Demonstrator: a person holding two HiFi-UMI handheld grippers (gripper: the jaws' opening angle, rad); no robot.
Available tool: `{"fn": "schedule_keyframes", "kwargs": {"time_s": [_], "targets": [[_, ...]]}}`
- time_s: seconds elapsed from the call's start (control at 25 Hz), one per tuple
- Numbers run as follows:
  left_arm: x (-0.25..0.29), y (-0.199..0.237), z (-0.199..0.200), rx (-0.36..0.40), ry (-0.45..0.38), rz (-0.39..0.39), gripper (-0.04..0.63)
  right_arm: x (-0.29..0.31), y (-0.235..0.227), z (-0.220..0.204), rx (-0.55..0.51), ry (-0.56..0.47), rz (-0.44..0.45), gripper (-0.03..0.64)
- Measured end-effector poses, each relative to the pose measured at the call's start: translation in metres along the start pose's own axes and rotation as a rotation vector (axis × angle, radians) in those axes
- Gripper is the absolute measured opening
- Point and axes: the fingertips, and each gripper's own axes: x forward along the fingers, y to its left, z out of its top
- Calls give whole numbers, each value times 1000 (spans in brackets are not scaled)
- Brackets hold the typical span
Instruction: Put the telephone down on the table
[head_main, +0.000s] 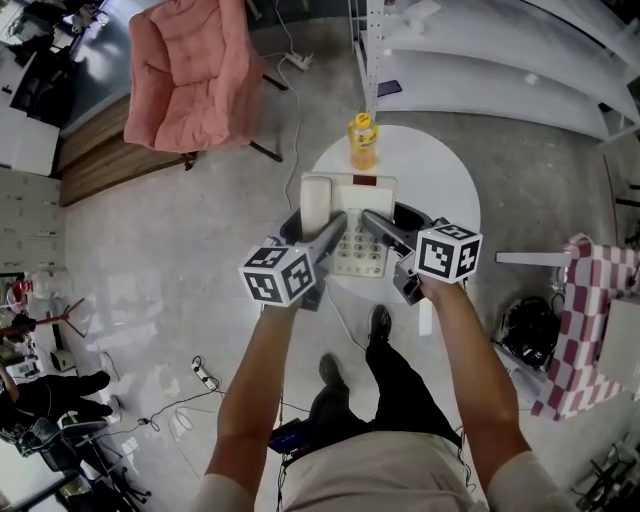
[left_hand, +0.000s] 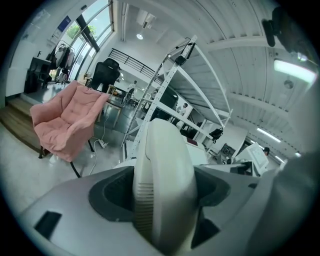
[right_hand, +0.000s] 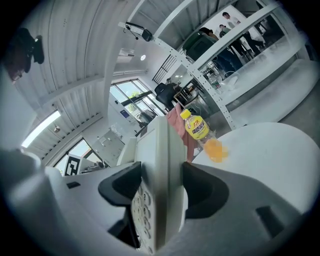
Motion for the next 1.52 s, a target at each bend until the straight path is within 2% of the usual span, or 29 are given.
{"fn": "schedule_keyframes", "kwargs": {"time_s": [0.6, 1.36, 1.52], "targets": [[37, 42, -41, -45, 49, 34, 337, 37, -49, -32, 32, 47, -10, 250], [82, 88, -97, -101, 158, 69, 337, 77, -112, -78, 86, 129, -71, 258], [93, 94, -110, -120, 179, 65, 337, 82, -124, -85, 67, 153, -97, 262]]}}
